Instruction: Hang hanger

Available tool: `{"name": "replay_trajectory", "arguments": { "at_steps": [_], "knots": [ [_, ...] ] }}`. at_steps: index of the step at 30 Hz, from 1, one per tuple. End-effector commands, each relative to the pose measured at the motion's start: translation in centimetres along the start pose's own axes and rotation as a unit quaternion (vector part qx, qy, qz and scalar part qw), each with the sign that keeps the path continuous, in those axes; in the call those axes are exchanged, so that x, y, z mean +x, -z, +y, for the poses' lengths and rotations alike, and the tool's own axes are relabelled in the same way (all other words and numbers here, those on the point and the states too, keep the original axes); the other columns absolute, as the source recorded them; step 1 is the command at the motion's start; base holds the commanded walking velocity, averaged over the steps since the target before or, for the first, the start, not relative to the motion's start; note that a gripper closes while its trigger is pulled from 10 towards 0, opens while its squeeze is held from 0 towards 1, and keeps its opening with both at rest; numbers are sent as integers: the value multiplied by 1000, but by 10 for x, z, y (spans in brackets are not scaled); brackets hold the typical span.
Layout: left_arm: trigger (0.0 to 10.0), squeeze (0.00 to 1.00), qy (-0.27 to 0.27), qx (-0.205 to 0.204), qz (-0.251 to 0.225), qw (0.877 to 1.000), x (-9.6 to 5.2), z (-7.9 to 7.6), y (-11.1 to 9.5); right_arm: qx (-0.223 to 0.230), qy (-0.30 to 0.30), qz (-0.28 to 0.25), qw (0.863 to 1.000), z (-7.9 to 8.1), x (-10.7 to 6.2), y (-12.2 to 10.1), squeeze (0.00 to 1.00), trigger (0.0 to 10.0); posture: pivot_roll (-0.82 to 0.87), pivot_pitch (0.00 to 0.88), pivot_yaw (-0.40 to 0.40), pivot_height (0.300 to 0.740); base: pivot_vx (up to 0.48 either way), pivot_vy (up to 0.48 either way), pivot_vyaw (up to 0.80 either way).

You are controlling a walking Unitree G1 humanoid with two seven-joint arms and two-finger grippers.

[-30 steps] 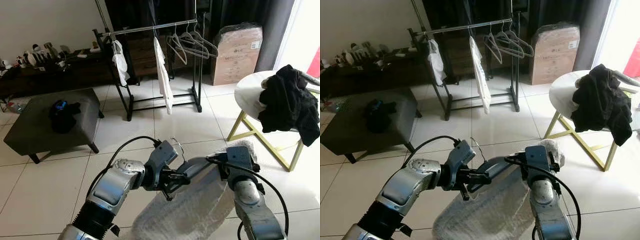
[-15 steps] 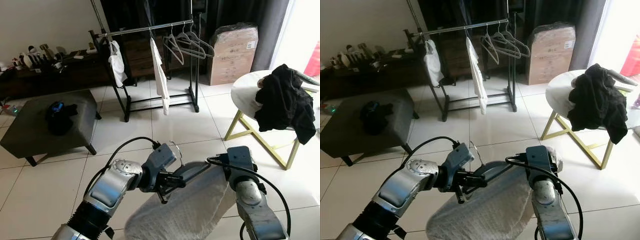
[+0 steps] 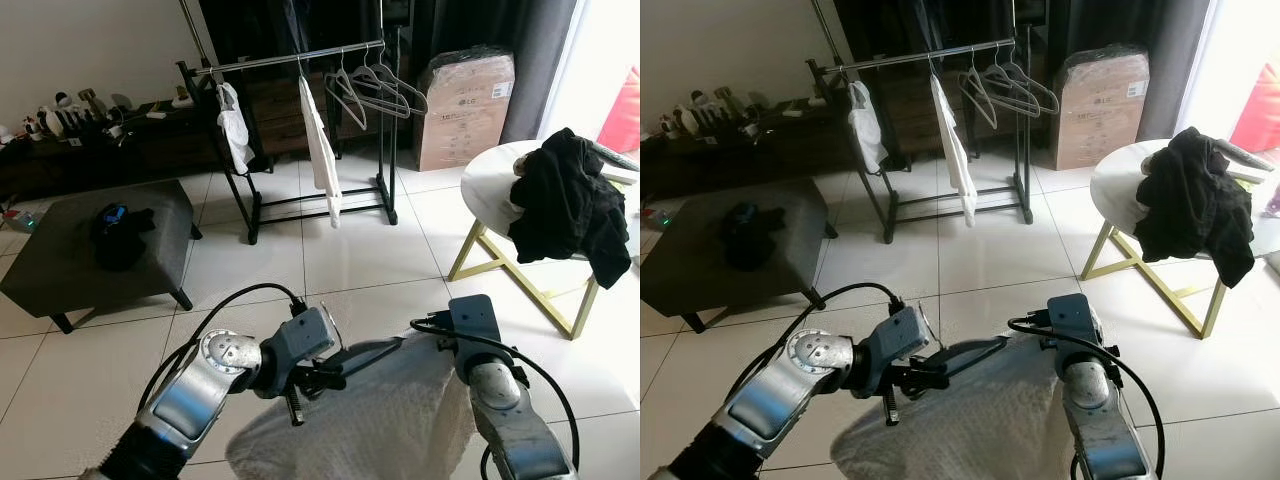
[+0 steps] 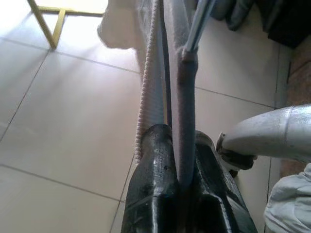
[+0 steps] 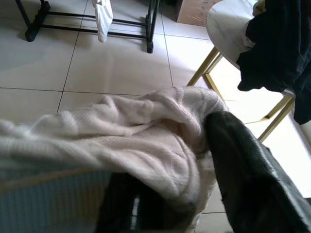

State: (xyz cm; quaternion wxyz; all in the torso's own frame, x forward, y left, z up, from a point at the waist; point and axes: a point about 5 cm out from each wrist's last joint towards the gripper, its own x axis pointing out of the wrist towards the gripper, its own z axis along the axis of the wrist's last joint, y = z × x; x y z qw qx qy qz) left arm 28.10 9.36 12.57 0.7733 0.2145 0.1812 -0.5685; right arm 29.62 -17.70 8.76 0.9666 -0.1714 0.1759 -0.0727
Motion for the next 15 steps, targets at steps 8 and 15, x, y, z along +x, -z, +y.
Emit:
{"name": "replay_trajectory", "arguments": {
  "at_steps": [8, 15],
  "knots": [
    [10000, 0, 3, 54, 106, 993, -41, -3, 36, -7, 76, 35, 997, -42, 17, 10, 0, 0, -111, 89, 143, 740, 0, 0, 0],
    [10000, 0, -102, 54, 180, 977, -42, 12, 53, -9, 88, 42, 995, -51, 22, 13, 0, 0, -113, 89, 143, 740, 0, 0, 0]
  ]
}}
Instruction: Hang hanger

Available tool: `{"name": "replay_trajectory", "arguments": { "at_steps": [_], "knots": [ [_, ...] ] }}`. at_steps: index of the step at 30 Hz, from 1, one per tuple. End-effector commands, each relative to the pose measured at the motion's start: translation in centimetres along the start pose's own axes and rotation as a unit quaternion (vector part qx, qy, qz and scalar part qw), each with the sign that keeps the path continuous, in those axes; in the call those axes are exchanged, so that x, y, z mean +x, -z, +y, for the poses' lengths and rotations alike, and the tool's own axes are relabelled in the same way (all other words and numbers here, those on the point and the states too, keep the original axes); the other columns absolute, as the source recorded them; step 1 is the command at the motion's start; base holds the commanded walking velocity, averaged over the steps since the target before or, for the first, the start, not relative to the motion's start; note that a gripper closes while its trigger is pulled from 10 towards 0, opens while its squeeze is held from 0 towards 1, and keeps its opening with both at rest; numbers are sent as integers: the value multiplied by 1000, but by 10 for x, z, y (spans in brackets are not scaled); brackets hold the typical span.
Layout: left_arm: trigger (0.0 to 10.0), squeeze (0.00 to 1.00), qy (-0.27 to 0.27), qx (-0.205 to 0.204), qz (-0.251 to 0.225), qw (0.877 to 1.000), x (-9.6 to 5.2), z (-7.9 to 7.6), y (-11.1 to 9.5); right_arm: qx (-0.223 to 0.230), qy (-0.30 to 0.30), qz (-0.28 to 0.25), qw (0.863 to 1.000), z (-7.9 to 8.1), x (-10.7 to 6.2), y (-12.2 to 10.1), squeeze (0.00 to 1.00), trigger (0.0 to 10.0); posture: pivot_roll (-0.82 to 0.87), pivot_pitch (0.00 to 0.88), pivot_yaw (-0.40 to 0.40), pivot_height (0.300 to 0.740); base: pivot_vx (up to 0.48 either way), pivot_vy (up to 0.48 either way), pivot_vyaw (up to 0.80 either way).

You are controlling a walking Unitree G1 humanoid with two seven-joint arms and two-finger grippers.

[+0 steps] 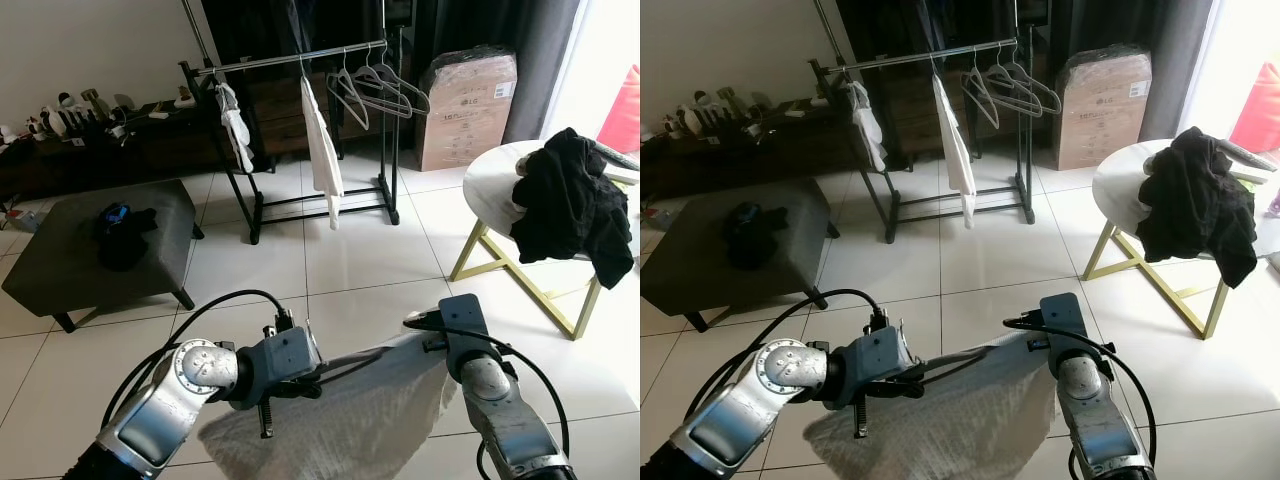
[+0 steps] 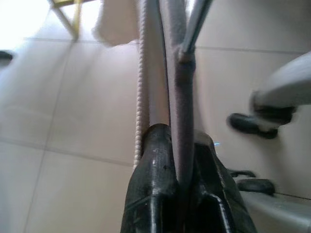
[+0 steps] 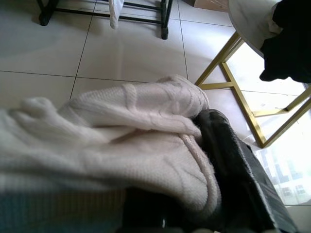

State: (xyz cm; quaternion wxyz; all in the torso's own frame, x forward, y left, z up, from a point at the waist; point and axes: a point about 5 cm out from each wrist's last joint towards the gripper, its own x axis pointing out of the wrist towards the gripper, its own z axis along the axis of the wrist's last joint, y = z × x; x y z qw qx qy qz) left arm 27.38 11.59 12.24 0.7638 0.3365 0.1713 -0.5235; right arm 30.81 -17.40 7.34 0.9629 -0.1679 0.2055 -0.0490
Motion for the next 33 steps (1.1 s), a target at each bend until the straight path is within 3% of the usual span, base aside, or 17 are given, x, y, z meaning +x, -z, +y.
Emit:
{"name": "replay_trajectory", "arguments": {
  "at_steps": [1, 2, 4, 11, 16, 19, 24, 26, 27, 28, 31, 33],
  "knots": [
    [10000, 0, -36, -36, 114, 992, -16, 7, 43, -2, 116, 18, 993, -60, 4, 6, 0, 0, -113, 89, 143, 740, 0, 0, 0],
    [10000, 0, -84, -58, 113, 988, -17, 13, 43, 0, 122, 31, 992, -64, 6, 12, 0, 0, -113, 88, 144, 740, 0, 0, 0],
    [10000, 0, -105, -53, 124, 985, -20, 15, 45, 1, 126, 42, 991, -67, 7, 18, 0, 0, -108, 87, 145, 740, 0, 0, 0],
    [10000, 0, -135, -19, 203, 970, -35, 16, 64, -5, 136, 57, 989, -73, 10, 25, 0, 0, -102, 79, 147, 740, 0, 0, 0],
    [10000, 0, -74, -11, 260, 963, -44, -1, 80, -5, 141, 58, 988, -78, 13, 25, 0, 0, -100, 72, 148, 740, 0, 0, 0],
    [10000, 0, -28, 5, 303, 953, -48, -16, 95, -4, 131, 41, 991, -77, 16, 16, 0, 0, -102, 67, 147, 740, 0, 0, 0],
    [10000, 0, -35, 3, 309, 950, -47, -17, 97, -6, 121, 30, 992, -74, 18, 10, 0, 0, -101, 61, 147, 740, 0, 0, 0],
    [10000, 0, -57, 7, 317, 947, -47, -14, 101, -8, 115, 23, 993, -73, 19, 7, 0, 0, -101, 61, 147, 740, 0, 0, 0],
    [10000, 0, -102, 0, 318, 943, -46, -6, 103, -13, 105, 18, 994, -70, 19, 4, 0, 0, -104, 63, 147, 740, 0, 0, 0],
    [10000, 0, -102, 0, 318, 943, -46, -6, 103, -13, 105, 18, 994, -70, 19, 4, 0, 0, -104, 63, 147, 740, 0, 0, 0],
    [10000, 0, -223, -59, 243, 942, -36, 18, 86, -24, 19, 20, 999, -44, 17, 5, 0, 0, -104, 62, 147, 740, 0, 0, 0],
    [10000, 0, -239, -76, 212, 944, -32, 22, 79, -31, -14, 23, 999, -34, 16, 6, 0, 0, -104, 61, 147, 740, 0, 0, 0]
  ]
}}
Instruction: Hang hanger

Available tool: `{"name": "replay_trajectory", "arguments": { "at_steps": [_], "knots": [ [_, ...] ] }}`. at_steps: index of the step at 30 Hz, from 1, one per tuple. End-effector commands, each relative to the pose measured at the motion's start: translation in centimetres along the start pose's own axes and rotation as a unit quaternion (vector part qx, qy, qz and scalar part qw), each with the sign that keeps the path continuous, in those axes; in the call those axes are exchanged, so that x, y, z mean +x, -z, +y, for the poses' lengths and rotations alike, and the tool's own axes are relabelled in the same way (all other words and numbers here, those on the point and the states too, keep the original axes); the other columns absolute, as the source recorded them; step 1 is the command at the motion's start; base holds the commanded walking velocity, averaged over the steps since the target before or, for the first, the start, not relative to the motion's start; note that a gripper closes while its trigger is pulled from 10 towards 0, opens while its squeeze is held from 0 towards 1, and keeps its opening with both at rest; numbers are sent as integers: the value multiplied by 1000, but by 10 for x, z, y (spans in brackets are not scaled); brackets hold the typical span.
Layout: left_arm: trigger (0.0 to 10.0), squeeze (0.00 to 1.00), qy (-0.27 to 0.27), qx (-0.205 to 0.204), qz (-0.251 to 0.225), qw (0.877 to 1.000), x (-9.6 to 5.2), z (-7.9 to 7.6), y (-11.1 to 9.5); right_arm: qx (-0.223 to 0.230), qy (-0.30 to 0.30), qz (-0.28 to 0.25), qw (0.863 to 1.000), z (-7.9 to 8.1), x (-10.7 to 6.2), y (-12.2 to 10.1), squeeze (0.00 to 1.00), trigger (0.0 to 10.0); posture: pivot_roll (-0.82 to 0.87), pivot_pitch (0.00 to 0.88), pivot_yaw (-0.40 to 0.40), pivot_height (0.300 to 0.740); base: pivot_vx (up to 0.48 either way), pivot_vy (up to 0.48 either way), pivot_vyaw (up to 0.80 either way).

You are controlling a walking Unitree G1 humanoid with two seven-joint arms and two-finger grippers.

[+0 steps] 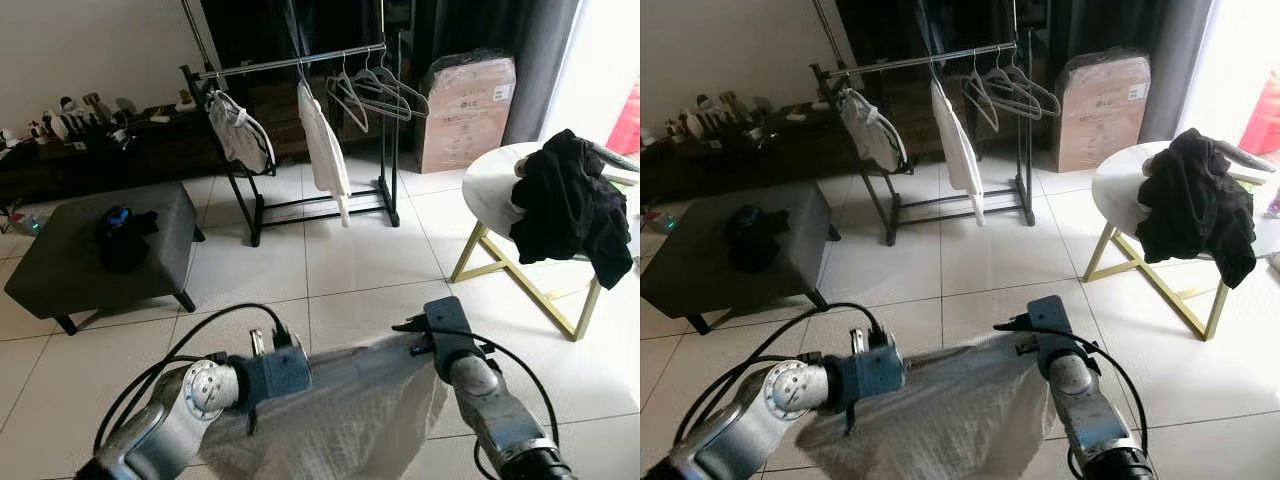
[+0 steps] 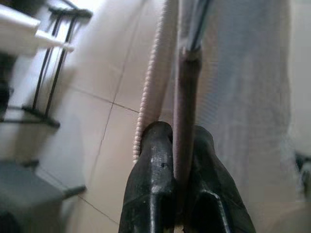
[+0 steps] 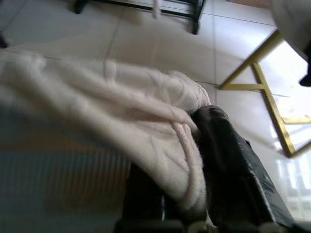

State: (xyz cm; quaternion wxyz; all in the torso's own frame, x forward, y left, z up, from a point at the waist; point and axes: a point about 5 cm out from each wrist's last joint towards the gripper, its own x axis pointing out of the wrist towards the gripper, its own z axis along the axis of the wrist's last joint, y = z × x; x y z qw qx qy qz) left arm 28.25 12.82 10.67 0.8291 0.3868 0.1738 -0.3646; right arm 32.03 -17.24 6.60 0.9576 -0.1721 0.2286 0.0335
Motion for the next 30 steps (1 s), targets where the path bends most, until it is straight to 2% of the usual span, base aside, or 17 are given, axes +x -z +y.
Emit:
{"name": "replay_trajectory", "arguments": {
  "at_steps": [1, 2, 3, 4, 6, 9, 11, 14, 17, 18, 19, 20, 24, 25, 30],
  "knots": [
    [10000, 0, -85, -78, 121, 986, -17, 29, 51, -12, 24, 21, 999, -25, -4, 9, 0, 0, -104, 61, 146, 740, 0, 0, 0],
    [10000, 0, -81, -119, 93, 985, -14, 28, 42, -32, -17, 24, 999, -13, -5, 11, 0, 0, -104, 61, 146, 740, 0, 0, 0],
    [10000, 0, -76, -136, 82, 984, -13, 27, 38, -41, -33, 25, 998, -9, -5, 12, 0, 0, -104, 61, 146, 740, 0, 0, 0],
    [10000, 0, -76, -136, 82, 984, -13, 27, 38, -41, -33, 25, 998, -9, -5, 12, 0, 0, -104, 61, 146, 740, 0, 0, 0],
    [10000, 0, -48, -163, 60, 984, -11, 22, 30, -49, -55, 28, 997, -3, -6, 15, 0, 0, -106, 62, 145, 740, 0, 0, 0],
    [10000, 0, -37, -173, 46, 983, -9, 19, 26, -60, -76, 35, 995, 1, -7, 17, 0, 0, -108, 62, 145, 740, 0, 0, 0],
    [10000, 0, -12, -197, 16, 980, -8, 15, 17, -93, -143, 46, 984, 14, -12, 22, 0, 0, -110, 60, 145, 740, 0, 0, 0],
    [10000, 0, 12, -208, 2, 978, -8, 13, 11, -91, -141, 44, 985, 16, -12, 21, 0, 0, -107, 58, 145, 740, 0, 0, 0],
    [10000, 0, 27, -202, 4, 979, -9, 10, 10, -86, -143, 40, 985, 17, -11, 19, 0, 0, -107, 58, 146, 740, 0, 0, 0],
    [10000, 0, 33, -201, 3, 979, -9, 7, 9, -79, -146, 36, 985, 19, -11, 17, 757, 4863, -107, 58, 146, 740, 0, 0, 0],
    [10000, 0, 33, -201, 3, 979, -9, 7, 9, -79, -146, 36, 985, 19, -11, 17, 757, 4863, -107, 58, 146, 740, 0, 0, 0],
    [10000, 0, 37, -200, 3, 979, -9, 6, 9, -73, -150, 33, 985, 21, -11, 15, 1000, 10000, -107, 57, 147, 740, 0, 0, 0],
    [10000, 0, 45, -201, 2, 979, -9, 6, 8, -77, -160, 34, 984, 21, -12, 13, 1000, 10000, -107, 56, 147, 740, 0, 0, 0],
    [10000, 0, 48, -200, 2, 979, -10, 5, 8, -79, -166, 34, 982, 22, -13, 14, 20, 10000, -107, 56, 147, 740, 0, 0, 0],
    [10000, 0, 56, -196, 2, 979, -11, 5, 8, -91, -204, 35, 974, 31, -17, 15, 0, 10000, -110, 54, 151, 740, 0, 0, 0]
  ]
}}
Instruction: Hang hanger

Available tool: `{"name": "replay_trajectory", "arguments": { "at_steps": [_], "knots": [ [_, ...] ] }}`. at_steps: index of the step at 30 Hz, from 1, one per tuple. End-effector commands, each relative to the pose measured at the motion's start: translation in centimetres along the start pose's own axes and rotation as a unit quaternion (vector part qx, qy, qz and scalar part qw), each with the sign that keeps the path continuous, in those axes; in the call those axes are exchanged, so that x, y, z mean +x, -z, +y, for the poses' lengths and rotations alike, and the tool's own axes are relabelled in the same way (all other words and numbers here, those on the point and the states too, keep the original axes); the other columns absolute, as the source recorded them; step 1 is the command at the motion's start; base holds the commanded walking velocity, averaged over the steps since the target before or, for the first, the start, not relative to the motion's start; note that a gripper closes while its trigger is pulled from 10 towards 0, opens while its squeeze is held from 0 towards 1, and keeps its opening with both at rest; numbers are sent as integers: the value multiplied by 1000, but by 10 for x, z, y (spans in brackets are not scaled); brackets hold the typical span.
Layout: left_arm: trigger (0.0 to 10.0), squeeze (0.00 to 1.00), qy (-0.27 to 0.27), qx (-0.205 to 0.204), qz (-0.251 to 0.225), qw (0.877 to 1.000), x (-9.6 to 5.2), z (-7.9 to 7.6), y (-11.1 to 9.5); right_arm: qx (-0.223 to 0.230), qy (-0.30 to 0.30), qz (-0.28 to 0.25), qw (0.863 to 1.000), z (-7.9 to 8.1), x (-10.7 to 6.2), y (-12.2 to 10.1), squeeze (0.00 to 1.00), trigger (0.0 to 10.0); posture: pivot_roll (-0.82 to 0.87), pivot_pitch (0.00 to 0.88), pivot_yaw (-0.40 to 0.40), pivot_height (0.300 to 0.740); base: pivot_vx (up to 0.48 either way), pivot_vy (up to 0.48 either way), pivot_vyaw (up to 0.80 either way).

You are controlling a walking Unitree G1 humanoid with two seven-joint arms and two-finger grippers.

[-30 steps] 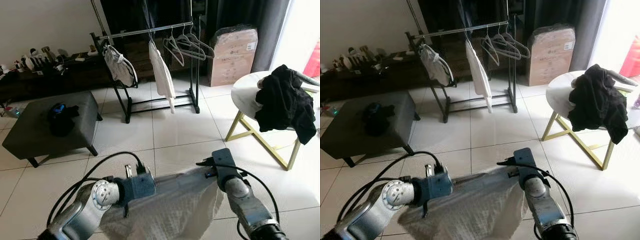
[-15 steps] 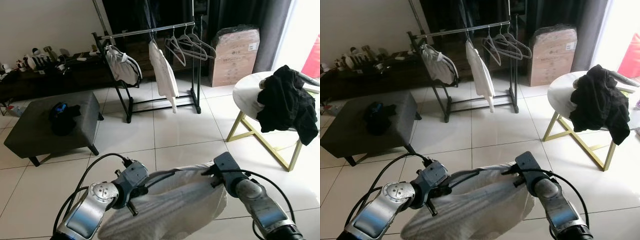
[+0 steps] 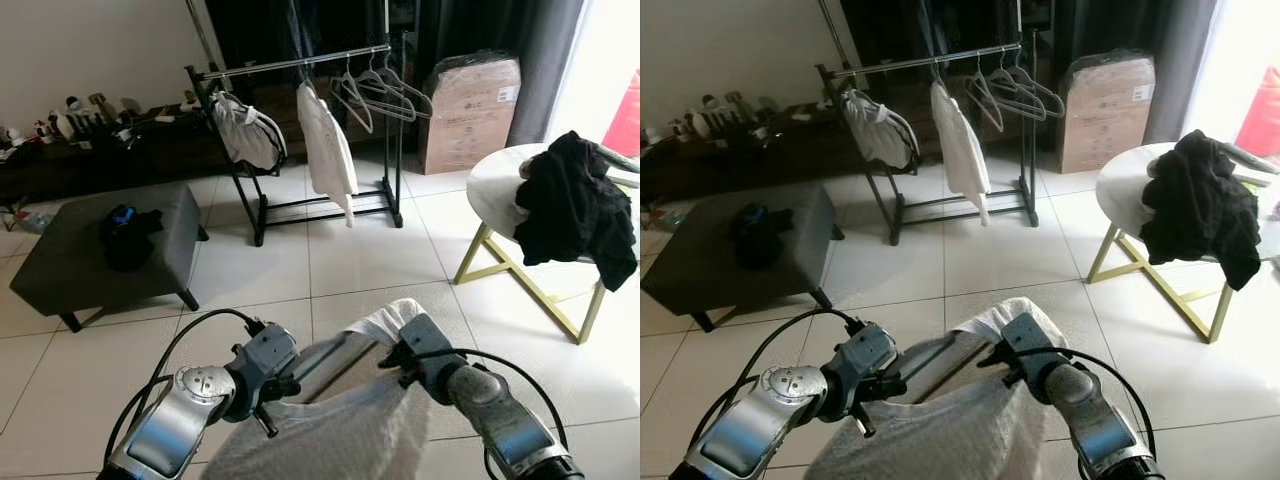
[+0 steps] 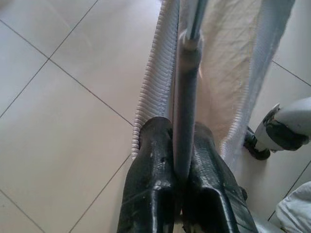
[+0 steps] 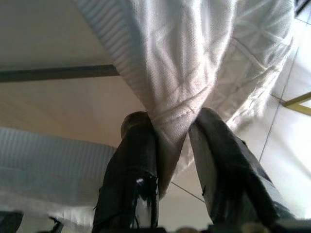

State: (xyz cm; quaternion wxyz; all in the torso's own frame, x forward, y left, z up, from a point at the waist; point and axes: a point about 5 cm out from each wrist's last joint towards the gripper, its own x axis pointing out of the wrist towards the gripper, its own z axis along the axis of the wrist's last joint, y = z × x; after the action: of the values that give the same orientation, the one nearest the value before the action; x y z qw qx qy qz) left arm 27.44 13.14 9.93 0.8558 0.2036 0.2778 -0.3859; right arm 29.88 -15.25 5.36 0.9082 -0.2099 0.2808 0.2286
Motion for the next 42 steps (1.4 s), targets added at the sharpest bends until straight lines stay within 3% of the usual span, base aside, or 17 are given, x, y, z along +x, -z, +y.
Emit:
{"name": "replay_trajectory", "arguments": {
  "at_steps": [1, 6, 9, 10, 24, 29, 32, 36, 40, 42],
  "knots": [
    [10000, 0, -22, 1, -9, 1000, -10, 11, -4, -5, -20, 6, 1000, 7, -1, 1, 0, 10000, -110, 54, 151, 740, 0, 0, 0],
    [10000, 0, -7, 4, -8, 1000, -10, 9, -5, 7, 6, 5, 1000, 4, 1, 1, 0, 10000, -109, 54, 151, 740, 0, 0, 0],
    [10000, 0, 14, 14, 0, 1000, -13, 5, -3, 20, 57, 2, 998, -9, 2, -1, 0, 10000, -106, 53, 153, 740, 0, 0, 0],
    [10000, 0, 28, 21, 6, 999, -14, 3, -1, 28, 75, -3, 997, -15, 2, -3, 0, 0, -105, 57, 154, 740, 0, 0, 0],
    [10000, 0, 75, 40, 18, 996, -20, -6, 3, 27, 182, -15, 983, -42, 0, -11, 0, 0, -100, 68, 156, 740, 0, 0, 0],
    [10000, 0, 85, 110, 70, 988, -25, -4, 19, 35, 215, -13, 976, -55, -3, -10, 0, 0, -100, 69, 156, 740, 0, 0, 0],
    [10000, 0, 69, 140, 86, 984, -27, -1, 23, 37, 228, -8, 973, -62, -5, -7, 0, 0, -102, 71, 156, 740, 0, 0, 0],
    [10000, 0, 6, 125, 56, 991, -31, 9, 20, 46, 249, 8, 967, -74, -8, 3, 0, 0, -101, 70, 159, 740, 0, 0, 0],
    [10000, 0, 16, 134, 29, 990, -41, 6, 23, 51, 262, 24, 963, -82, -9, 11, 0, 0, -101, 70, 159, 740, 0, 0, 0],
    [10000, 0, -4, 161, 35, 986, -49, 8, 32, 62, 282, 39, 957, -91, -12, 18, 0, 0, -99, 68, 161, 740, 0, 0, 0]
  ]
}}
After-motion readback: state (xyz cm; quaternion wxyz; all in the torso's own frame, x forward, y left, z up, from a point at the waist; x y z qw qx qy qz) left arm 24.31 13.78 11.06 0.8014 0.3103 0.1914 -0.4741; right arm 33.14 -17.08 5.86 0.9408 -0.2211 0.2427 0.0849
